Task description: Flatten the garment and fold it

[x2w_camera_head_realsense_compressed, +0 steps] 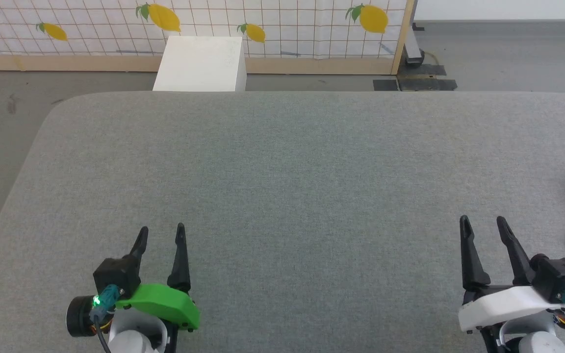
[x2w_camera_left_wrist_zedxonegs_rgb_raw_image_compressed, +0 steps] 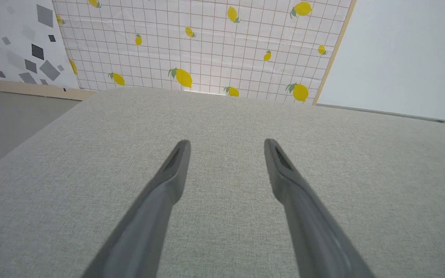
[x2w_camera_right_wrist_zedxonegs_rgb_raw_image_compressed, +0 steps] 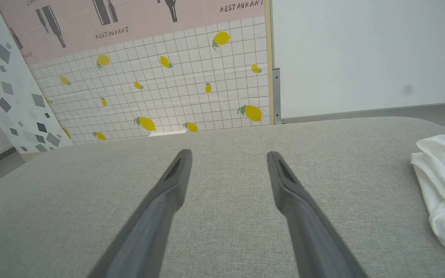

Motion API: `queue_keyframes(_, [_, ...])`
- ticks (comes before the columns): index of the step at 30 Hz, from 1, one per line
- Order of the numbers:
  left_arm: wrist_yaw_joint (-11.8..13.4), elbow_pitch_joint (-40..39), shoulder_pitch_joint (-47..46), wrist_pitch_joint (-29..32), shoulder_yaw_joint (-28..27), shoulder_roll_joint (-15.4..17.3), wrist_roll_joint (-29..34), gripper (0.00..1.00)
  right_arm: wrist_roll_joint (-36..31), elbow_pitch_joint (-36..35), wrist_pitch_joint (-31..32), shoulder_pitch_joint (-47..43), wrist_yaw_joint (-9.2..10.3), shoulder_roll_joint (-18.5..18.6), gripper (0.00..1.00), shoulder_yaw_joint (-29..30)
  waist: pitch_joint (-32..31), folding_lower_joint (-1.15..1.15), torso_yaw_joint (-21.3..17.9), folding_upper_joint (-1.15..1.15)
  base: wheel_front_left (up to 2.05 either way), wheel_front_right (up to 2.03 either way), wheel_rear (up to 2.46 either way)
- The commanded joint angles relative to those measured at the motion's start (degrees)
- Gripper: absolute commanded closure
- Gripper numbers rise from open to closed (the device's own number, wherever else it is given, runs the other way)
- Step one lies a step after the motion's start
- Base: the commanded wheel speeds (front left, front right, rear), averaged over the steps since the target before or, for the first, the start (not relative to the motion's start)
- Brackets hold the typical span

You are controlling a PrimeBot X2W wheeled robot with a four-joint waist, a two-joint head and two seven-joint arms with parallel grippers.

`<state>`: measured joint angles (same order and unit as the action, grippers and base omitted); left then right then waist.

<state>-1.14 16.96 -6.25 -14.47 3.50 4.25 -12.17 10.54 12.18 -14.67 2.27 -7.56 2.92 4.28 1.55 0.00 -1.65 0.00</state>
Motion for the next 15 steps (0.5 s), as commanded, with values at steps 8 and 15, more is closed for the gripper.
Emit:
queue_keyframes(8, [-0.8, 0.1, -0.9, -0.5, -0.5, -0.3, 0.3, 0.00, 0.4, 1.1, -0.3, 0.3, 0.08, 0.0, 0.00, -0.7, 0.4, 0.00, 0.2, 0.00, 0.00, 0.00, 0.00])
queue_keyframes(15, [-0.4, -0.1, 0.0, 0.4, -0.6, -0.2, 0.2, 1.00, 0.0, 0.7, 0.3, 0.0, 0.00, 0.0, 1.00, -0.6, 0.4, 0.00, 0.3, 0.00, 0.00, 0.00, 0.00])
